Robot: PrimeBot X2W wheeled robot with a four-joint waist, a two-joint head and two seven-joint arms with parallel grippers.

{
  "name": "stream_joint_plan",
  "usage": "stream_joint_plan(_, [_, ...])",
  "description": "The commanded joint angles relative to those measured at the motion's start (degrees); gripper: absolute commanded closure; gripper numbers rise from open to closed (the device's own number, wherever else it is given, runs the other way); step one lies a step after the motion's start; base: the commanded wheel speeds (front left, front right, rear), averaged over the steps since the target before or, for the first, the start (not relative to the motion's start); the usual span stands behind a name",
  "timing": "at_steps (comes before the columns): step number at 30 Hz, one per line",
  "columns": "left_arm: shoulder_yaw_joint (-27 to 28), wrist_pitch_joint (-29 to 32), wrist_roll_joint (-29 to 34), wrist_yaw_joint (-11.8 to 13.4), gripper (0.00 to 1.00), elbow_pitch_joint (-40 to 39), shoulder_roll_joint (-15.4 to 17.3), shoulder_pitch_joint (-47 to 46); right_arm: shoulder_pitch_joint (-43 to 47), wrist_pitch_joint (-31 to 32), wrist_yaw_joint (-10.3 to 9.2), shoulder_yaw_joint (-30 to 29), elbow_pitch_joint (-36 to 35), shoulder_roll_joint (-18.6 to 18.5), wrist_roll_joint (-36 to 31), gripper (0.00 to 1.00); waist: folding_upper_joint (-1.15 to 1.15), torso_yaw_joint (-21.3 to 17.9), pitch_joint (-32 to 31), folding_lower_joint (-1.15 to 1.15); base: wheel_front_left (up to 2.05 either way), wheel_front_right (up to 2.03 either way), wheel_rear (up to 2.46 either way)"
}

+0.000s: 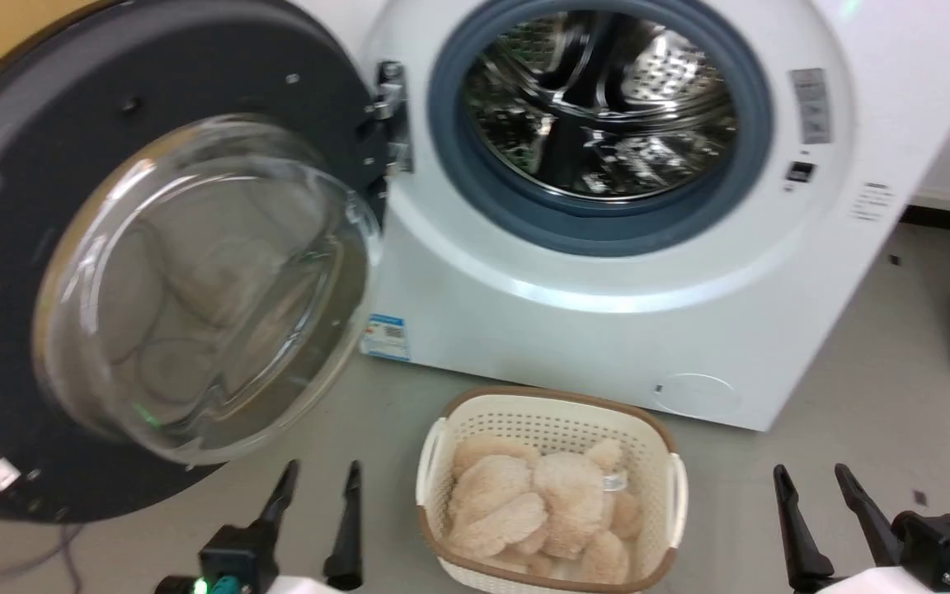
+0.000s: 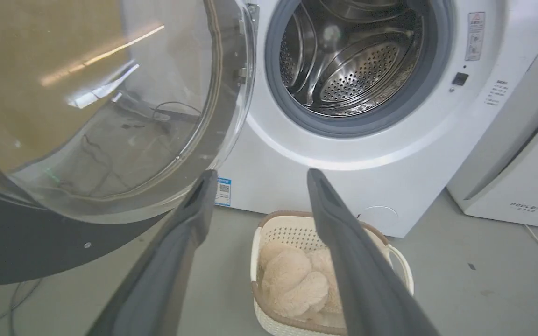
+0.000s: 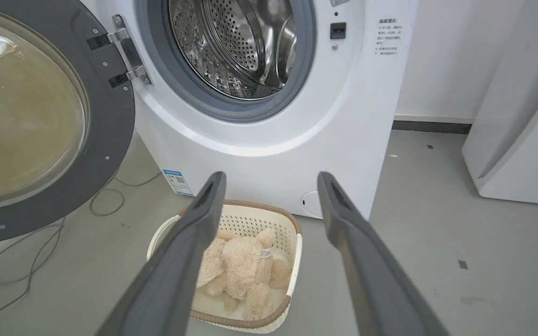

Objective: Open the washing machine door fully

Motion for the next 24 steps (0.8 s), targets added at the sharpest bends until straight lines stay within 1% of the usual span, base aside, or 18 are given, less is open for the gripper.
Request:
stream_joint_plan(1, [-0.27, -0.24, 0.48, -0.15, 0.0, 0.11, -0.29, -1.09, -0.05, -0.08, 0.03, 0.03, -0.35, 0.15, -0.37, 0.0, 0.0, -1.83, -0.19, 0.01, 0.0, 0.0, 0.0])
stream_joint_plan(8, [-1.73, -0.57, 1.73, 0.27, 0.0, 1.87, -0.77, -4.5, 0.15, -0.25, 0.03, 0.16, -0.97, 0.15, -0.91, 0.0, 0.0, -7.31, -0.24, 0.01, 0.0, 0.0, 0.0])
stream_joint_plan(14, [-1.38, -0.48, 2.51, 1.41, 0.0, 4.02, 0.27, -4.97, 0.51, -0.2, 0.03, 1.22, -1.09, 0.15, -1.09, 0.0, 0.0, -11.33, -0.35, 0.01, 0.0, 0.0, 0.0])
stream_joint_plan(18, [-0.95, -0.69, 2.32, 2.02, 0.0, 5.03, 0.52, -4.71, 0.42, -0.32, 0.03, 1.47, -1.05, 0.15, -1.06, 0.0, 0.0, -12.45, -0.39, 0.01, 0.0, 0.0, 0.0])
stream_joint_plan(24, [-0.78, -0.85, 1.73, 2.1, 0.0, 6.16, 0.7, -4.81, 0.19, -0.59, 0.03, 1.57, -0.83, 0.15, -0.86, 0.0, 0.0, -12.74, -0.53, 0.01, 0.0, 0.0, 0.0])
